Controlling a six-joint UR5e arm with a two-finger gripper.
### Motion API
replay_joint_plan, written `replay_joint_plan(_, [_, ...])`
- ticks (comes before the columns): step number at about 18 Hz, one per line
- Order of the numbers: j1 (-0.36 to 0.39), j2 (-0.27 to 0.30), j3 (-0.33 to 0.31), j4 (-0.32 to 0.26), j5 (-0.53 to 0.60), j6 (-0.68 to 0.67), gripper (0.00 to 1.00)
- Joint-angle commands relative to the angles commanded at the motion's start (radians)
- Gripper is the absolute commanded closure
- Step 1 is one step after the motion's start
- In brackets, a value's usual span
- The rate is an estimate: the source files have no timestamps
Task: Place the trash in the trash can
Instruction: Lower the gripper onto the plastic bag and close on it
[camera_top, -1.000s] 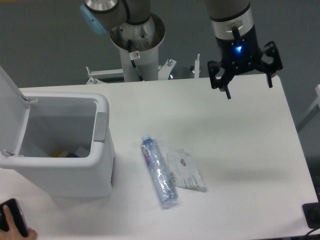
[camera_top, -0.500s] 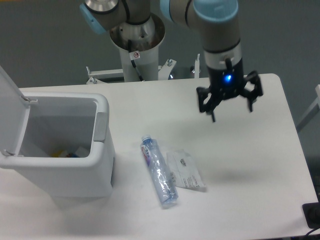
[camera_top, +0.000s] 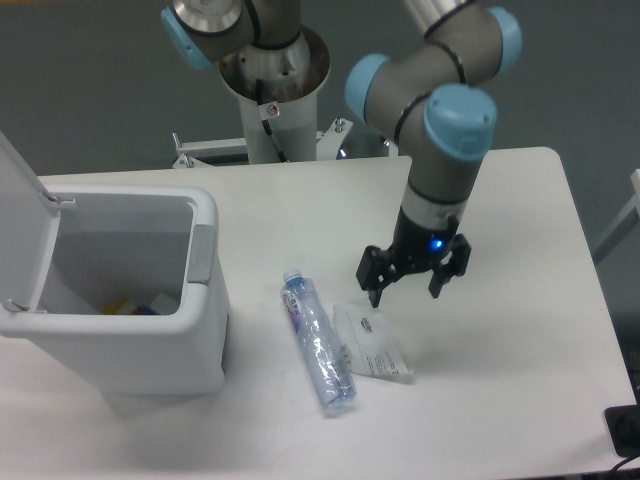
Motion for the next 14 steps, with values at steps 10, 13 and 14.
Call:
replay_joint_plan(10, [-0.025, -0.054, -0.041, 0.072, 0.086, -0.025, 0.07])
replay_joint_plan(13, [-0.029, -0.054, -0.046, 0.074, 0.086, -0.043, 0.54])
replay_joint_plan(14, [-0.029, -0.051, -0.051, 0.074, 0.086, -0.057, 0.73])
